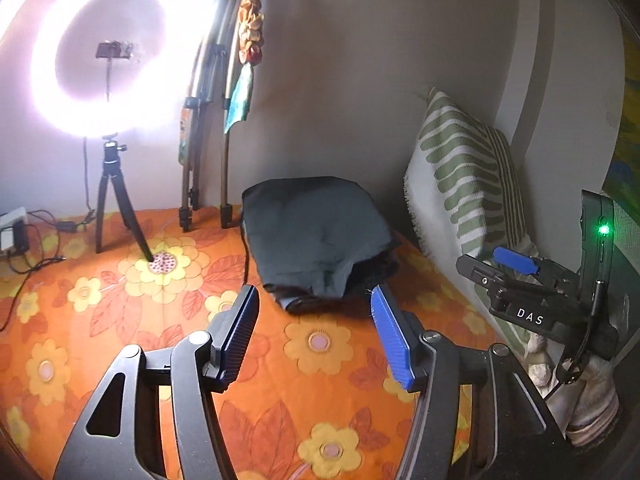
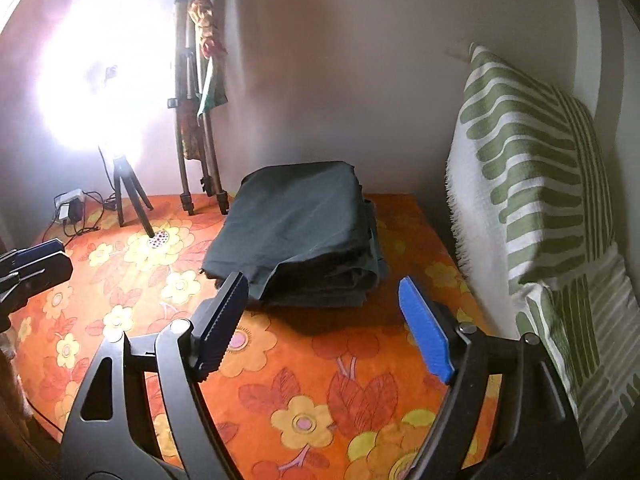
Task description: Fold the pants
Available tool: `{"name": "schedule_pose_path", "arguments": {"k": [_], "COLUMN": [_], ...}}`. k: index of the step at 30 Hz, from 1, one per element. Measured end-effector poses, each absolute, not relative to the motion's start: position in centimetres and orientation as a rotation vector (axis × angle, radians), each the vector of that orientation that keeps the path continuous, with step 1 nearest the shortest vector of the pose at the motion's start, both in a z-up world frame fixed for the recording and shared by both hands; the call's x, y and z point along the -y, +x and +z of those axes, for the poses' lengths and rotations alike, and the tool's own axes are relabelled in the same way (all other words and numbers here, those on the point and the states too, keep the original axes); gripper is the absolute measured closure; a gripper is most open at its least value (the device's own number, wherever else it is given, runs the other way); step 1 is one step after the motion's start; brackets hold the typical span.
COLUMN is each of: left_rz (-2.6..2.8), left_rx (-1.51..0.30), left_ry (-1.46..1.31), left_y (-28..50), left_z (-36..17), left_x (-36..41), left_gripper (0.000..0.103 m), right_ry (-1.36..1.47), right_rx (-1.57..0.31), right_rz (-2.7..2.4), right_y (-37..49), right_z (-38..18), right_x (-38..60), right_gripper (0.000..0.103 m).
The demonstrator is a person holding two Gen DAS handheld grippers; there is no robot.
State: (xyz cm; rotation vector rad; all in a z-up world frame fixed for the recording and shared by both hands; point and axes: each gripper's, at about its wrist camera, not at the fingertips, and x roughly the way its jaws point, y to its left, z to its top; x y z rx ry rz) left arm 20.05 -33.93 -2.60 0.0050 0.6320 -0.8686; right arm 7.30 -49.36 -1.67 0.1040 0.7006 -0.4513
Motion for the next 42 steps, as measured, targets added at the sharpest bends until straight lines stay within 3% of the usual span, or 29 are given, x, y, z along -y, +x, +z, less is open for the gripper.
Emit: {"name": "schedule_pose_path", "arguments": {"k": [21, 26, 35, 42], "left_rz": [-0.781, -0.77, -0.711, -0.675], "left_rx": [-0.617, -0.62, -0.598, -0.619], "left_ry": [0.028, 0.053, 0.099, 0.126], "left_y": [15.4, 15.1, 14.2, 14.3], "left_z": [-4.8, -5.0, -5.4, -6.3], "left_x": [27.9, 27.6, 26.8, 26.9], "left_gripper": [0.035, 0.034, 0.021, 0.021], "right_ry": [0.079, 0.08, 0.056, 0.087], "right_rx": [-0.609, -0.615, -0.628, -0.636], "right_rz": [-0.498, -0.517, -0.53, -0.523], "right_y": [2.5, 2.0, 1.9, 1.6], "right_z": [-2.3, -3.3, -4.9, -5.4], "right_x": [42.8, 42.6, 41.9, 42.5], "right_gripper": [0.002, 0.002, 0.002, 0.001]}}
